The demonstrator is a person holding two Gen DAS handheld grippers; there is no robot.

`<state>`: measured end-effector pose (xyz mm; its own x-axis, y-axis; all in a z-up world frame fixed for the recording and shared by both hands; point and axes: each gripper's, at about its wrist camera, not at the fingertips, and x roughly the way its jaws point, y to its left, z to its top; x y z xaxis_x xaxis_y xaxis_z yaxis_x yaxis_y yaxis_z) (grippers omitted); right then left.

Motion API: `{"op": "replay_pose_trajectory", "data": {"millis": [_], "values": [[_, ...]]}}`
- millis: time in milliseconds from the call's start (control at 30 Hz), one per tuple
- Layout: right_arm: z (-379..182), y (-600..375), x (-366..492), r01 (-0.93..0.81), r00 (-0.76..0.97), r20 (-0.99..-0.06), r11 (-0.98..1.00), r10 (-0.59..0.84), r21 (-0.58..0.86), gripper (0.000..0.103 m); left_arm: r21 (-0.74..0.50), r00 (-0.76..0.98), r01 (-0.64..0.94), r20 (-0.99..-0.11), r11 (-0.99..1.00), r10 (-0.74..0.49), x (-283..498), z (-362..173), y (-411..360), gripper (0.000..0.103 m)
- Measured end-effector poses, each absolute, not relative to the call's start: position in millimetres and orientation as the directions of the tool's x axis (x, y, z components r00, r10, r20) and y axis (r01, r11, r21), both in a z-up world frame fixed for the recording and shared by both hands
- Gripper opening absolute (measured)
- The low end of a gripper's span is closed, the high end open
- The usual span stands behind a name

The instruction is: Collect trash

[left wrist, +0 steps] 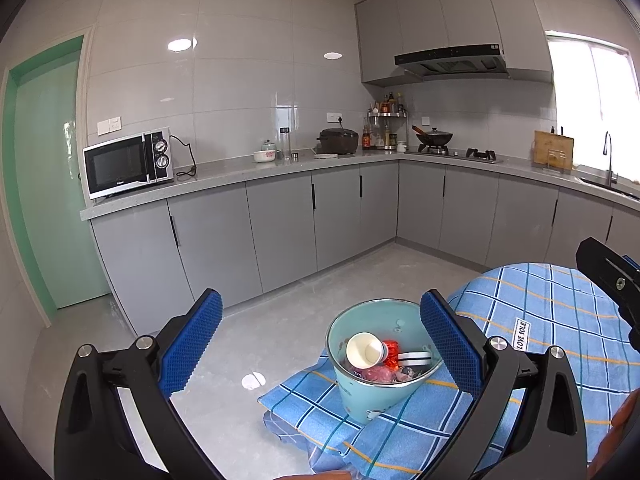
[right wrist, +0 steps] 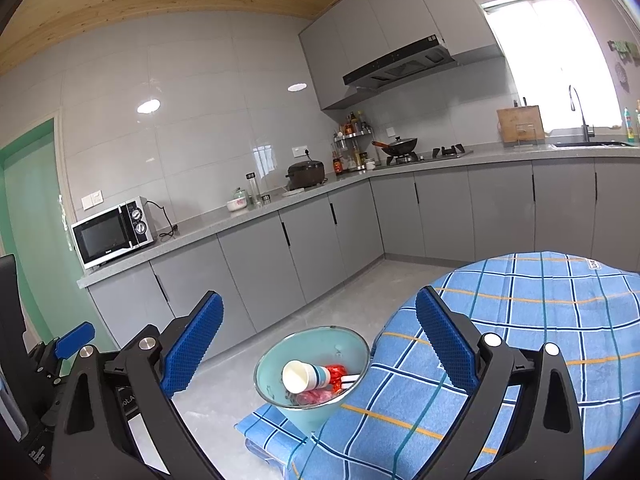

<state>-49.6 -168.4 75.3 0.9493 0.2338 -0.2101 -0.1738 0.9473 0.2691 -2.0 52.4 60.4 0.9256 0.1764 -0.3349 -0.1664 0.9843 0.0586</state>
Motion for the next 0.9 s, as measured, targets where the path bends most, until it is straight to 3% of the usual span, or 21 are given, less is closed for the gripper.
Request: {"op": "replay_pose_trajectory", "data": {"millis": [900], "values": [[73.3,-165.4,-52.4,-0.171,0.951,-0.208,0.948,0.231,0.269,0.096,0.058,0.928,-0.173,-0.325,0.983,0.183,-2.6,59.6,51.6,0.097]]}}
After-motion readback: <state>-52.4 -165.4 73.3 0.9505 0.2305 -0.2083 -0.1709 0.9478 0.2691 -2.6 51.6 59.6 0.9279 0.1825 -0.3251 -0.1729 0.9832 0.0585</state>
